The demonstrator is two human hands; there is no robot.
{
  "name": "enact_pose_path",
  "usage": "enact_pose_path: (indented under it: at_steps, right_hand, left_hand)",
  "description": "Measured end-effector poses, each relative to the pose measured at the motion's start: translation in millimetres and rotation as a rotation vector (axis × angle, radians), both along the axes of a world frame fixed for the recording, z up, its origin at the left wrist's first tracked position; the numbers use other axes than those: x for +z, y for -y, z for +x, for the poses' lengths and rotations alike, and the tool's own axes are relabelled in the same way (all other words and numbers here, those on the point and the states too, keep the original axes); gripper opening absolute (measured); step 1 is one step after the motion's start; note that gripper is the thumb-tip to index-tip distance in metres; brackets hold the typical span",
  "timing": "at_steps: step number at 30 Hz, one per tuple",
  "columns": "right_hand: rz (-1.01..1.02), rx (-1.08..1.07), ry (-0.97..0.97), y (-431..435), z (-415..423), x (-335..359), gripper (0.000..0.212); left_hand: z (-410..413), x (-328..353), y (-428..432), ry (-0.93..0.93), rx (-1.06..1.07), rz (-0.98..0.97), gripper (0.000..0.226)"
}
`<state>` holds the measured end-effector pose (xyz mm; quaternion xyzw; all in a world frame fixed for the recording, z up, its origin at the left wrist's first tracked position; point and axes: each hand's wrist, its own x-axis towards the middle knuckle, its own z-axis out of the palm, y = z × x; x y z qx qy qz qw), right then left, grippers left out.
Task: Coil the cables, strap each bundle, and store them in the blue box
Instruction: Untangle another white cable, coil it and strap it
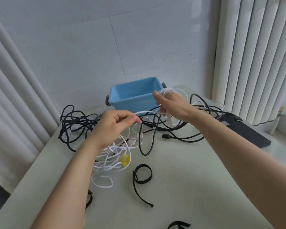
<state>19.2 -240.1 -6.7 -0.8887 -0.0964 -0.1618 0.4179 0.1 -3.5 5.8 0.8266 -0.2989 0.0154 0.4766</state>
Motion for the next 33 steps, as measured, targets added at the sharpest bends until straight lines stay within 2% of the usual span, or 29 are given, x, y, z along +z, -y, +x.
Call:
enact_pose_path:
  at_steps: [2, 4, 6, 8, 11, 13, 15, 18, 22, 24, 28, 31, 33]
  right_hand:
    - [0.08, 0.12, -0.187, -9.8, -6.5, 0.9, 0.075]
    - [0.139, 0.291, -0.388, -18.5, -10.6, 1.6, 0.087]
    - [0.218, 0.508, -0.558, -28.3, -13.5, -0.8, 0.097]
    - [0.277, 0.702, -0.642, -38.2, -17.2, -4.2, 0.096]
    - [0.375, 0.908, -0.605, -50.9, -24.3, -10.0, 0.064]
    - [0.428, 0.993, -0.567, -57.4, -26.8, -11.8, 0.04]
    - [0.489, 1.005, -0.517, -59.3, -25.5, -11.4, 0.033]
    - [0.581, 0.975, -0.497, -52.3, -21.2, -8.6, 0.032]
    - [0.748, 0.912, -0.562, -39.9, -14.6, -4.1, 0.027]
    - [0.716, 0.854, -0.553, -39.0, -14.0, -2.5, 0.025]
    - [0.605, 0.673, -0.501, -41.1, -21.0, 4.8, 0.028]
    - [0.671, 0.594, -0.477, -43.4, -25.1, 7.4, 0.026]
    - [0.735, 0.605, -0.501, -44.5, -26.2, 7.7, 0.027]
  left_hand:
    - [2.7, 1.6, -5.1, -0.03, -0.041, -0.135, 0.025]
    - [7.4, 0.6, -8.5, -0.054, -0.056, -0.249, 0.026]
    - [12.2, -2.3, -8.1, -0.059, -0.004, -0.33, 0.024]
    - [15.4, -5.1, -4.7, -0.076, 0.069, -0.368, 0.025]
    - [18.2, -11.3, -1.1, -0.143, 0.106, -0.276, 0.027]
    - [14.3, -13.6, -0.5, -0.269, -0.011, -0.23, 0.039]
    - [8.9, -15.5, -0.6, -0.377, -0.227, -0.217, 0.058]
    - [0.9, -16.4, -2.2, -0.338, -0.407, -0.139, 0.052]
    - [7.3, -20.3, -7.3, -0.285, -0.331, -0.147, 0.022]
    - [6.5, -21.3, -4.0, -0.248, -0.291, -0.151, 0.01]
    - [6.3, -22.6, 4.1, -0.22, -0.195, -0.137, 0.011]
    - [9.2, -23.8, 8.0, -0.236, -0.121, -0.142, 0.032]
    - [9.2, -22.6, 8.7, -0.258, -0.09, -0.166, 0.034]
